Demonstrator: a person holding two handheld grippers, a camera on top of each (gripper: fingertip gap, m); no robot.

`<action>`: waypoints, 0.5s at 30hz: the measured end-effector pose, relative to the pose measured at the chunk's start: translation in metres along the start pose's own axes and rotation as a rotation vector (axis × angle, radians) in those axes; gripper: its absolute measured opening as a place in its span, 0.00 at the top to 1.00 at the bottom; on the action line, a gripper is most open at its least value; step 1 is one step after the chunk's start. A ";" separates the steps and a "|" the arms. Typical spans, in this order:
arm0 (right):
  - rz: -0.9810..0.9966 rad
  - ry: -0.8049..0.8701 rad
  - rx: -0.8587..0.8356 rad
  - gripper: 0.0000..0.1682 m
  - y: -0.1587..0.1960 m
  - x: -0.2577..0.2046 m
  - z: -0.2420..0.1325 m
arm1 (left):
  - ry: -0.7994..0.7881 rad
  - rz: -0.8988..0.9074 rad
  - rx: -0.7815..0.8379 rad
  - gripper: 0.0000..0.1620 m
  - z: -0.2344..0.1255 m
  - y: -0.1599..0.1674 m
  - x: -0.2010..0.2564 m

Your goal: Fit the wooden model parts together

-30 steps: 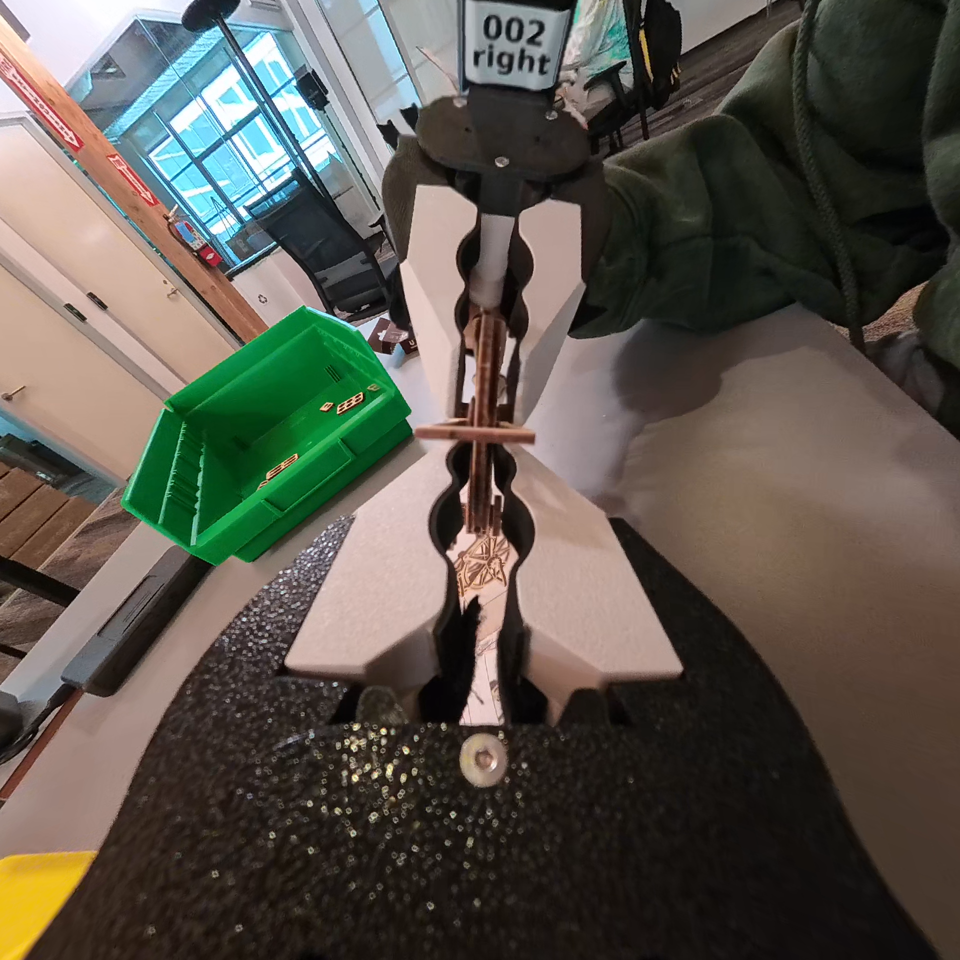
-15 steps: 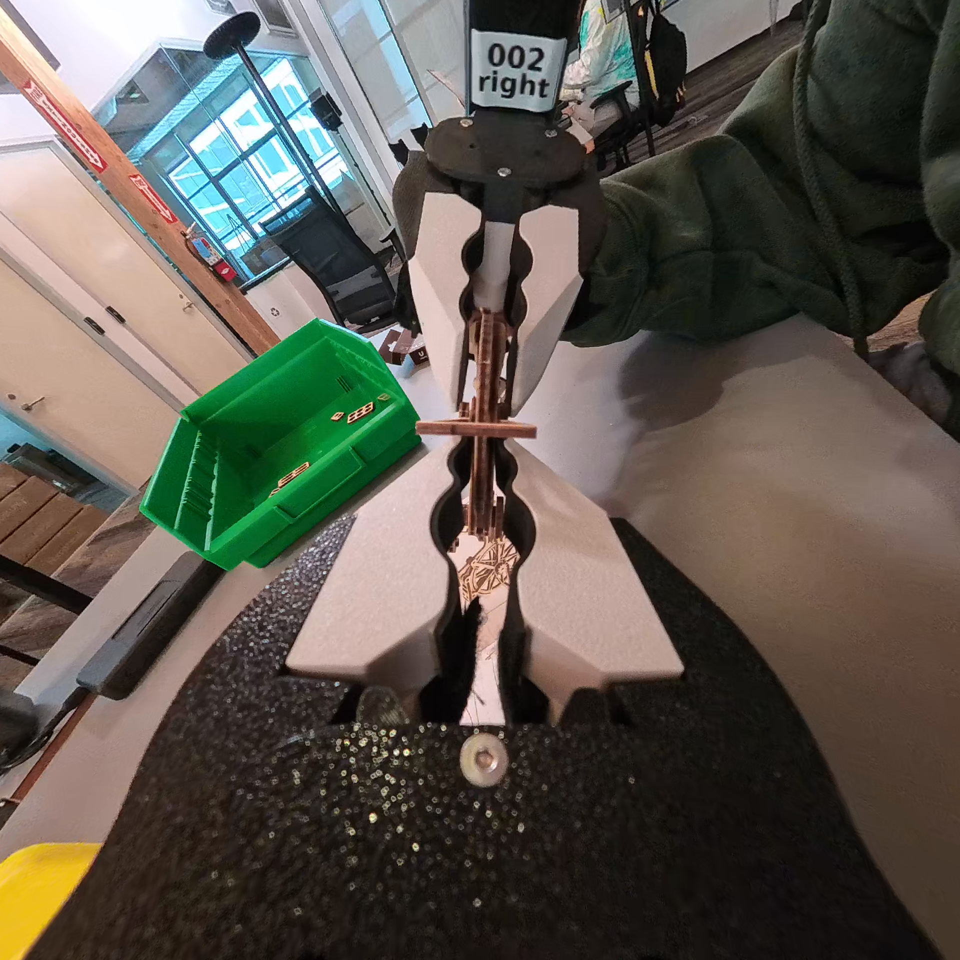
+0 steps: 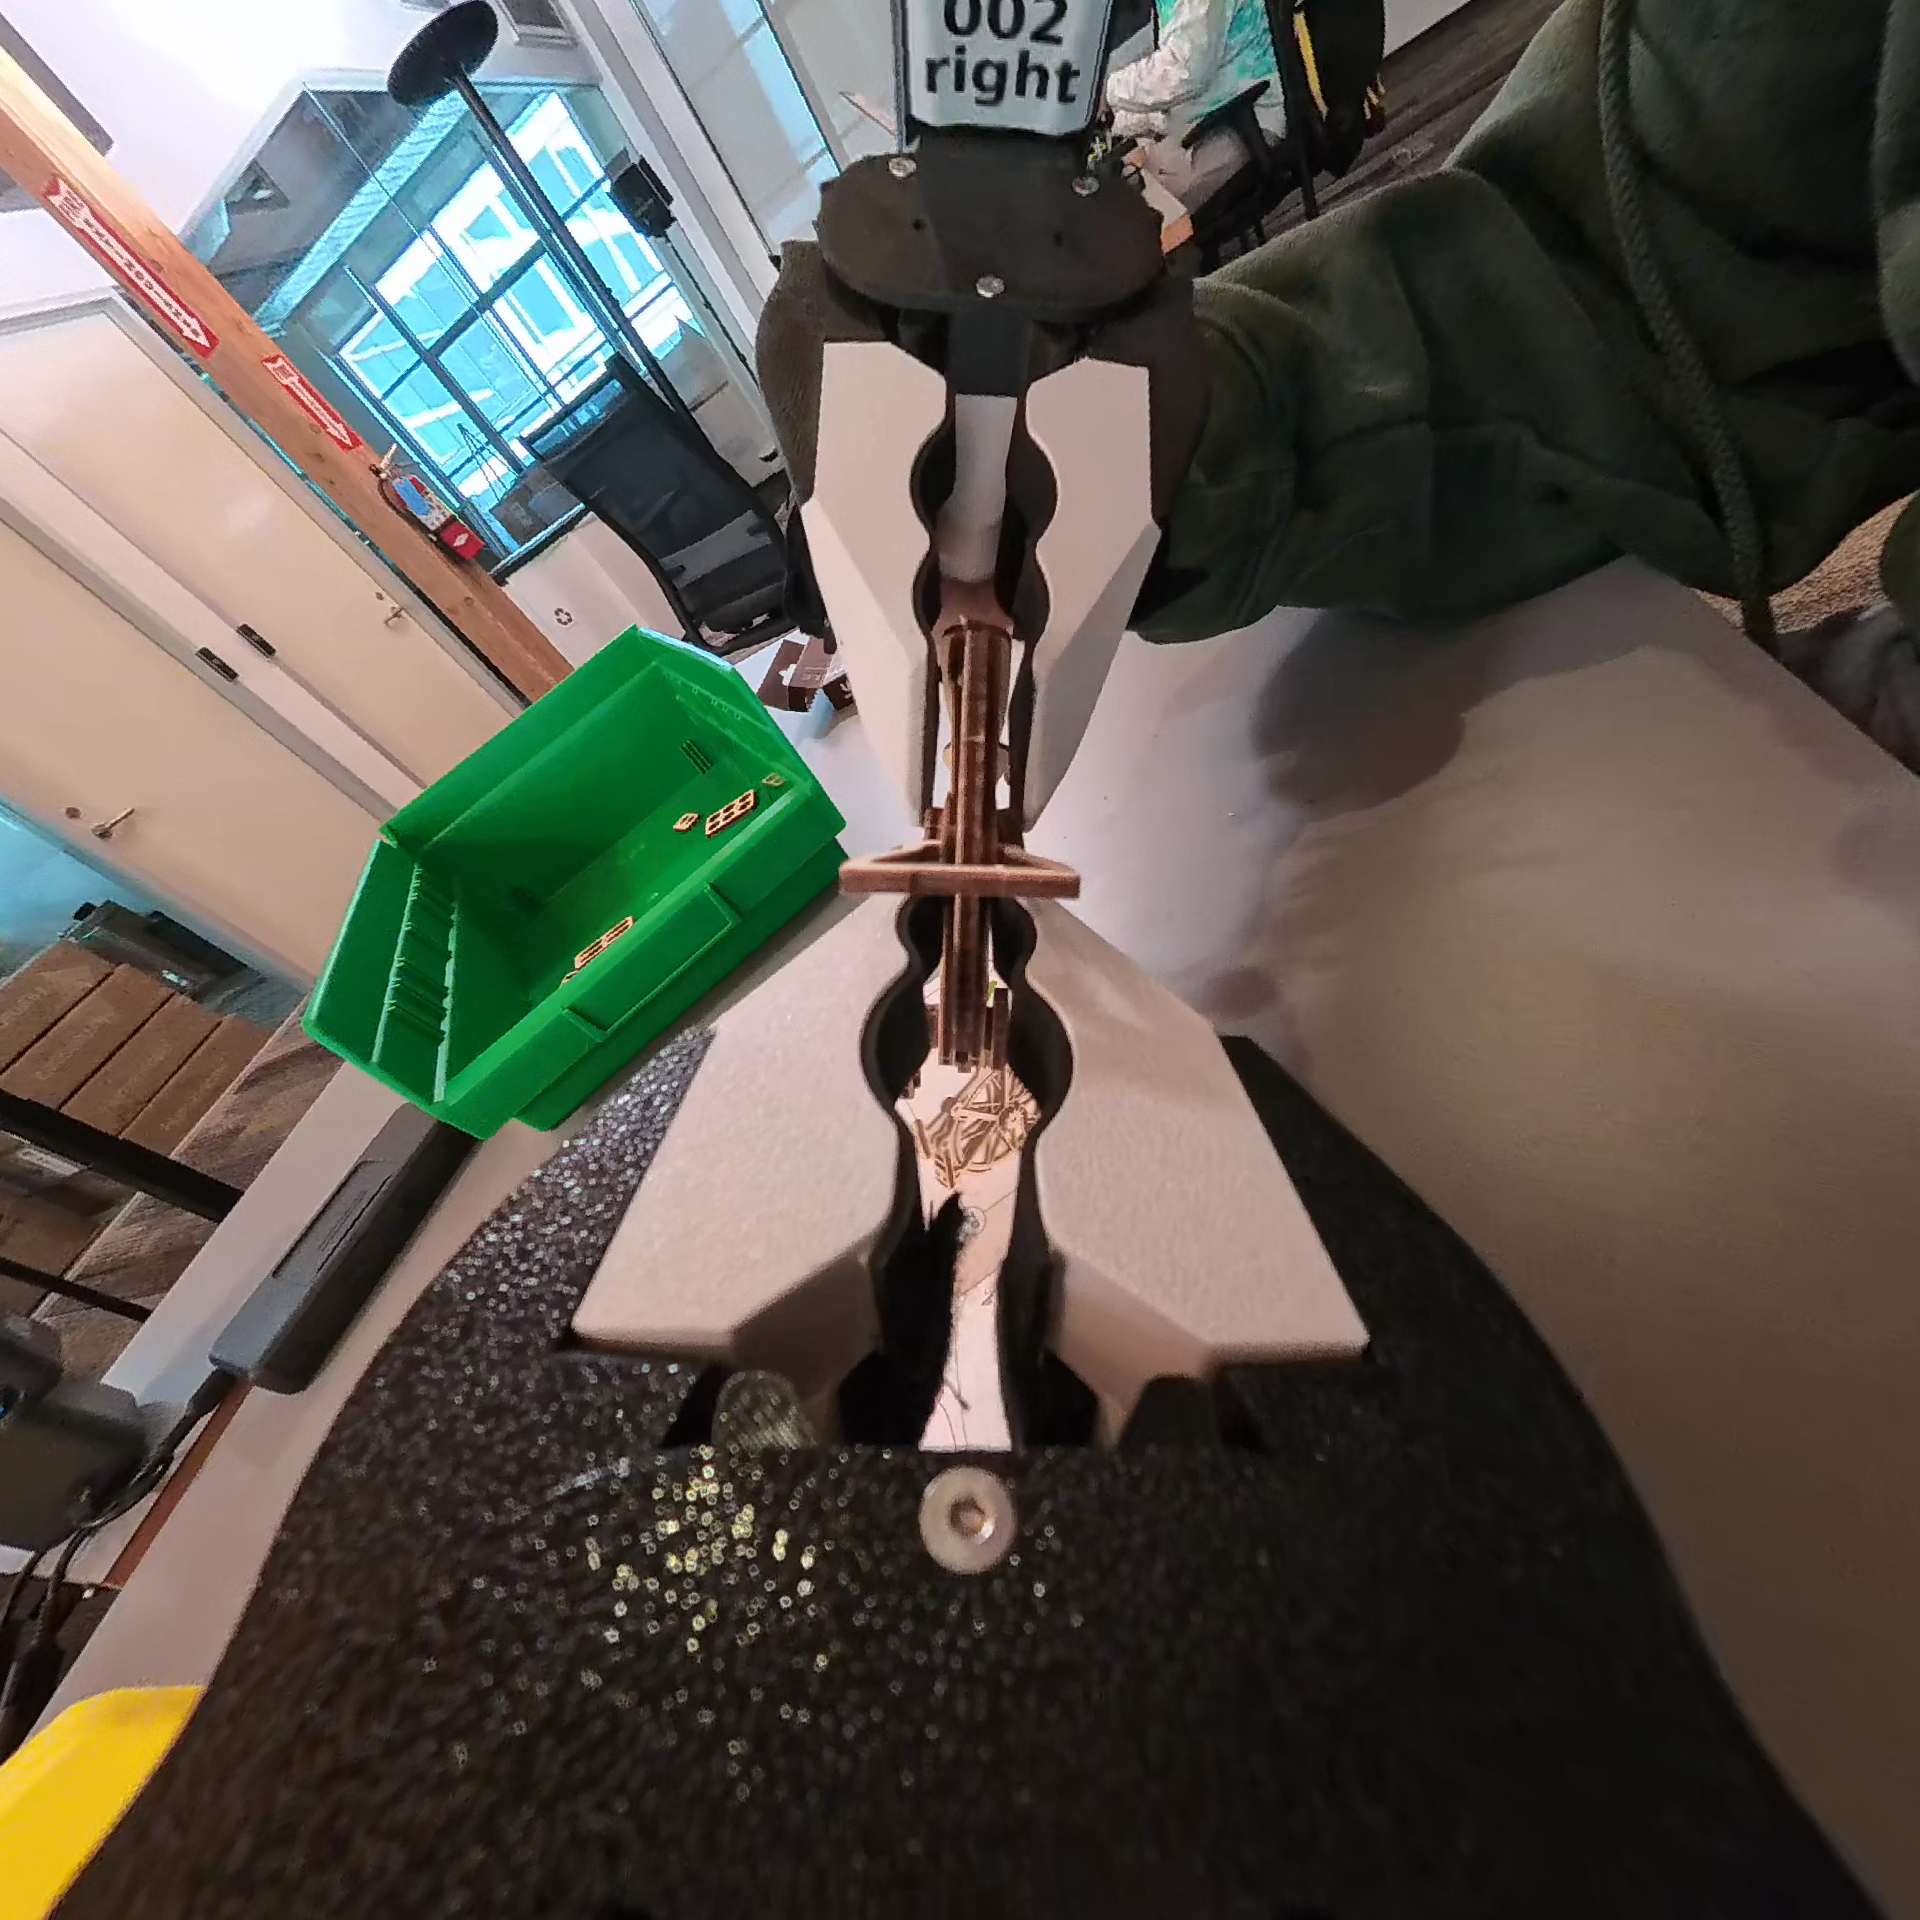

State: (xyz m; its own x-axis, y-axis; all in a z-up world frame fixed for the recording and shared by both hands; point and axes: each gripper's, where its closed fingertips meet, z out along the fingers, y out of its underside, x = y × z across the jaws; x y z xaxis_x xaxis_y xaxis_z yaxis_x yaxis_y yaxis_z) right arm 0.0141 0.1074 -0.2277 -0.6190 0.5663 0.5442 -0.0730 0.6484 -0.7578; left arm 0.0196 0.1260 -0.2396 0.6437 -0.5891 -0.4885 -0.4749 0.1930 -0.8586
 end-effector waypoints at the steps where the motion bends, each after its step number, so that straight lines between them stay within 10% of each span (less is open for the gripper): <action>1: 0.004 0.000 0.005 0.93 0.000 0.000 0.000 | 0.002 -0.004 0.001 0.96 0.000 0.000 0.000; 15: 0.115 0.004 0.035 0.93 0.000 0.007 0.002 | -0.006 -0.069 0.008 0.95 0.000 0.002 -0.005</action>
State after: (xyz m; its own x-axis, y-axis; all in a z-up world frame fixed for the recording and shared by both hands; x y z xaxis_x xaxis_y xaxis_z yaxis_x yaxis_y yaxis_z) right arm 0.0081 0.1105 -0.2251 -0.6218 0.6377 0.4547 -0.0295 0.5611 -0.8272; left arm 0.0151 0.1291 -0.2389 0.6782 -0.5969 -0.4285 -0.4241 0.1582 -0.8917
